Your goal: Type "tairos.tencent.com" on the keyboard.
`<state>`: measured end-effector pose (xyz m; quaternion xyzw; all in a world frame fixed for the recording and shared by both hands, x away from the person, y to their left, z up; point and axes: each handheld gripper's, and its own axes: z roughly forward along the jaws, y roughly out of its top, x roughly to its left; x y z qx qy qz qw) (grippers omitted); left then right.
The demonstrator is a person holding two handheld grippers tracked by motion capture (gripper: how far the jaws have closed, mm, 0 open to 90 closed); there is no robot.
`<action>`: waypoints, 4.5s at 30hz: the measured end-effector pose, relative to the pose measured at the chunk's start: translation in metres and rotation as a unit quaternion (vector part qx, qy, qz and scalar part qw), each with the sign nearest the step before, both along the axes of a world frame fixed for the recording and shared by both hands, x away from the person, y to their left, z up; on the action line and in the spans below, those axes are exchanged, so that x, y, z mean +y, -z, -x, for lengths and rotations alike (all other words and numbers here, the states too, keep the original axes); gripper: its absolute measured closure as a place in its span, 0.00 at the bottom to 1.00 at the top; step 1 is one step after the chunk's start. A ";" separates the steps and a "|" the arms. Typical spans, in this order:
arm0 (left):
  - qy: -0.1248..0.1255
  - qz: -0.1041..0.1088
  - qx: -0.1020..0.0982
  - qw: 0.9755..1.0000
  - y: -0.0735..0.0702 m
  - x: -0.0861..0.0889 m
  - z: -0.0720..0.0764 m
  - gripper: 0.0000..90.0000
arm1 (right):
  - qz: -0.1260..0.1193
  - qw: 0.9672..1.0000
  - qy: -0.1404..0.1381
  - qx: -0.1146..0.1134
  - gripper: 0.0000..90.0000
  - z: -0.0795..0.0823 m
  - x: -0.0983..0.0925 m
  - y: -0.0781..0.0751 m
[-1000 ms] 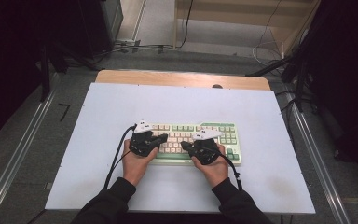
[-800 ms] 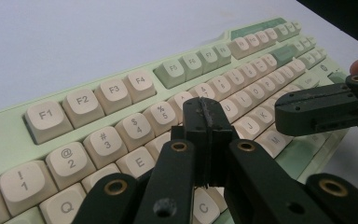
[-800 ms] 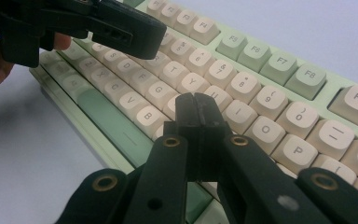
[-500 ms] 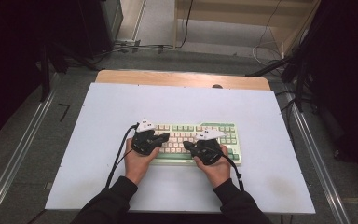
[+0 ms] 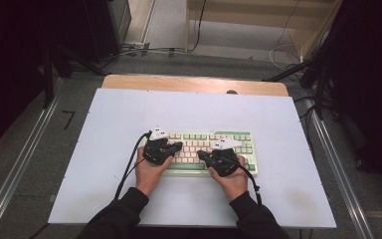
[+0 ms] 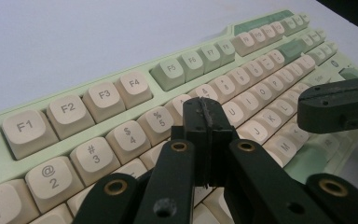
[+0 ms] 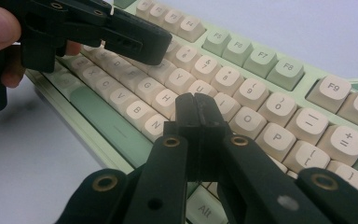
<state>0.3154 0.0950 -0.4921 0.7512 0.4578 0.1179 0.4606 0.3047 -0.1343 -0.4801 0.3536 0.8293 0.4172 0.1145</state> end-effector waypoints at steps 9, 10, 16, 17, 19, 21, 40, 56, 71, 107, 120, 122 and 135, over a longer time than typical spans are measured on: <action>0.000 -0.004 0.004 1.000 0.002 -0.001 -0.001 1.00 | -0.001 1.000 -0.001 0.000 0.98 0.000 0.000 0.000; -0.001 -0.004 0.004 1.000 0.002 -0.001 -0.001 1.00 | -0.001 1.000 -0.001 -0.001 0.98 0.000 0.000 0.000; -0.002 -0.005 0.006 1.000 0.003 -0.002 -0.002 1.00 | -0.002 1.000 0.001 0.000 0.98 0.000 0.000 -0.001; -0.002 -0.005 0.006 1.000 0.003 -0.002 -0.002 1.00 | -0.002 1.000 0.001 0.000 0.98 0.000 0.000 -0.001; -0.003 -0.004 0.006 1.000 0.003 -0.002 -0.002 1.00 | -0.002 1.000 0.001 0.000 0.98 0.000 0.000 -0.001; -0.003 -0.003 0.006 1.000 0.003 -0.002 -0.002 1.00 | -0.001 1.000 0.000 0.001 0.98 0.000 0.000 0.000; -0.004 -0.009 0.004 1.000 0.004 -0.003 -0.002 1.00 | 0.000 1.000 -0.002 -0.001 0.98 0.000 0.000 0.000; 0.000 0.006 -0.008 1.000 -0.005 0.001 0.003 1.00 | 0.000 1.000 -0.001 -0.001 0.98 -0.001 0.000 0.000; 0.006 0.014 -0.014 1.000 -0.012 0.006 0.010 1.00 | -0.002 1.000 -0.001 0.000 0.98 -0.001 -0.001 -0.001; -0.004 0.034 -0.015 0.999 -0.018 0.036 0.025 1.00 | 0.015 1.000 0.012 0.016 0.98 0.001 -0.025 0.005; -0.001 0.040 -0.020 0.999 -0.021 0.038 0.032 0.91 | 0.021 1.000 0.010 0.020 0.98 0.000 -0.024 0.008; -0.003 0.039 -0.020 0.999 -0.021 0.039 0.033 0.87 | 0.020 1.000 0.010 0.020 0.98 0.000 -0.024 0.008; -0.012 0.037 -0.022 0.999 -0.022 0.044 0.041 0.71 | 0.024 0.999 0.011 0.022 0.98 0.001 -0.024 0.010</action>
